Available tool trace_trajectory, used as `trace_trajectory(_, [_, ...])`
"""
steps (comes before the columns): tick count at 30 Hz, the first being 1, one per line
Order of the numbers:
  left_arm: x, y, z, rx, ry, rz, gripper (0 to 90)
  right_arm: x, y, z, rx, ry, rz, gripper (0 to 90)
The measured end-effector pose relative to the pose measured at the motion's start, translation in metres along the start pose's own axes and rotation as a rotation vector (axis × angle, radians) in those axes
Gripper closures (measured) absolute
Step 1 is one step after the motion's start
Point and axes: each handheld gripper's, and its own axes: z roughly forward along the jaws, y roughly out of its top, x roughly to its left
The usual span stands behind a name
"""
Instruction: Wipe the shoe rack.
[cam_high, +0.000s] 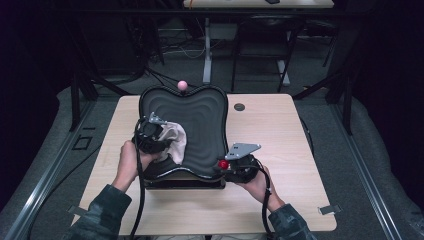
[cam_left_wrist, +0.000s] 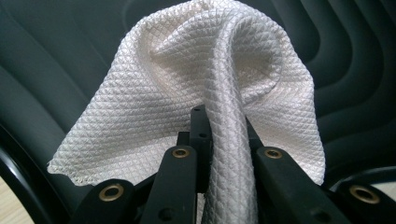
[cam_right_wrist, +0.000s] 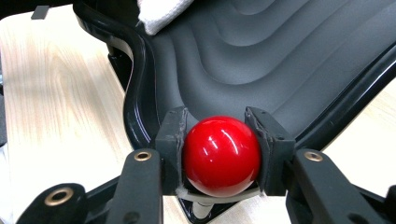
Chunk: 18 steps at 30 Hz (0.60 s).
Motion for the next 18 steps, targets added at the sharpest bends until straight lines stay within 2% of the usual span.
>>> trace_trajectory(3, [-0.004,-0.003,0.000,0.005,0.003,0.014,82.9,0.000,0.000,-0.001,0.007,-0.004,-0.002,59.7])
trace_trajectory(8, [-0.007,-0.009,-0.001,0.015,-0.010,0.020,82.9,0.001,0.000,-0.001,-0.001,-0.011,0.021,59.2])
trace_trajectory(13, [-0.010,-0.015,-0.002,0.017,-0.013,0.030,83.0,0.004,0.003,-0.003,-0.021,-0.074,0.036,51.2])
trace_trajectory(16, [-0.011,-0.017,-0.003,0.023,-0.011,0.038,83.1,0.006,0.002,-0.004,-0.024,-0.074,0.040,53.5])
trace_trajectory(18, [-0.012,-0.019,-0.003,0.025,-0.014,0.038,83.1,0.007,0.002,-0.004,-0.006,-0.073,0.040,59.1])
